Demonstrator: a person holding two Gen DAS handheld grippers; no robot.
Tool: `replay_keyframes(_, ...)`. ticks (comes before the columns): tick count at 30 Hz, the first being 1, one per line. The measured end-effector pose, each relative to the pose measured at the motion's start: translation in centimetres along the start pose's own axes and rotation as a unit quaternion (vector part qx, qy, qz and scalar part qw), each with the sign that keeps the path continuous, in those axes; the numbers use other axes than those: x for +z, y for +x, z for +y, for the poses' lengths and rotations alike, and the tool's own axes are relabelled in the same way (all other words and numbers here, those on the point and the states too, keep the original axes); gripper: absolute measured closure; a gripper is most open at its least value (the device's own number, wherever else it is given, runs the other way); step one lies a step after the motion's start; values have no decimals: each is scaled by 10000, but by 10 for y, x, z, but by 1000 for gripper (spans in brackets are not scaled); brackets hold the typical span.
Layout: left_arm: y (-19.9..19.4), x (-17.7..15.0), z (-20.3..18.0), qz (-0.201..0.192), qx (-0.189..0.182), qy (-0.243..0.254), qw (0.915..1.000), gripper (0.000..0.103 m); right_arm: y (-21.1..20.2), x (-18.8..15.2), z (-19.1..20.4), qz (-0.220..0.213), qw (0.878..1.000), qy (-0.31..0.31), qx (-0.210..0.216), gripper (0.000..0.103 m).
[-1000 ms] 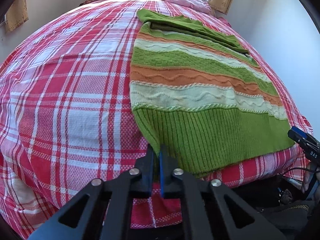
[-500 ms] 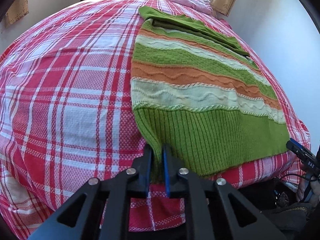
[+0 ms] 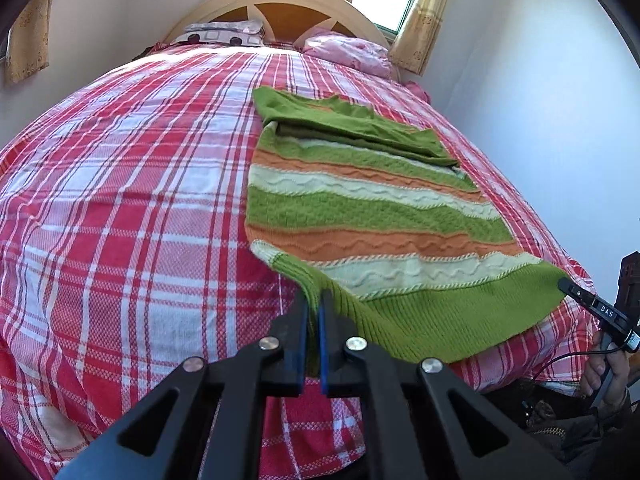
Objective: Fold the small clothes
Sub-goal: 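Lift the hem with both grippers and fold it over toward the collar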
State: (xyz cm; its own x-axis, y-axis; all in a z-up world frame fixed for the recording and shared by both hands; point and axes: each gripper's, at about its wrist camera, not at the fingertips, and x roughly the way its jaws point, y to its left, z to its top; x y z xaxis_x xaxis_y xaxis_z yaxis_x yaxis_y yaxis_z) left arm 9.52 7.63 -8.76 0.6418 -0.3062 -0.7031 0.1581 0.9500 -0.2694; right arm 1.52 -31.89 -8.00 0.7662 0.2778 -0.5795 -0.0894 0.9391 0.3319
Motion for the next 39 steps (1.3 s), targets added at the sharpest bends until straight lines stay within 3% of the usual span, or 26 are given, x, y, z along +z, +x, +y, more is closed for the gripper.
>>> replay_keyframes(11,1,49,4,-555,-63,-114,9984,98,-4,51,21,-619,9974,-365,10,100)
replay_keyframes(23,11,107,20,-1008,-82,-502,9936,98,15,127,33,-1167,9920,-477,82,100)
replay_keyframes(39,54,186,31,-1228,-34,-607,9906,98,83,202,27,-1136,9915,-614,-150,100)
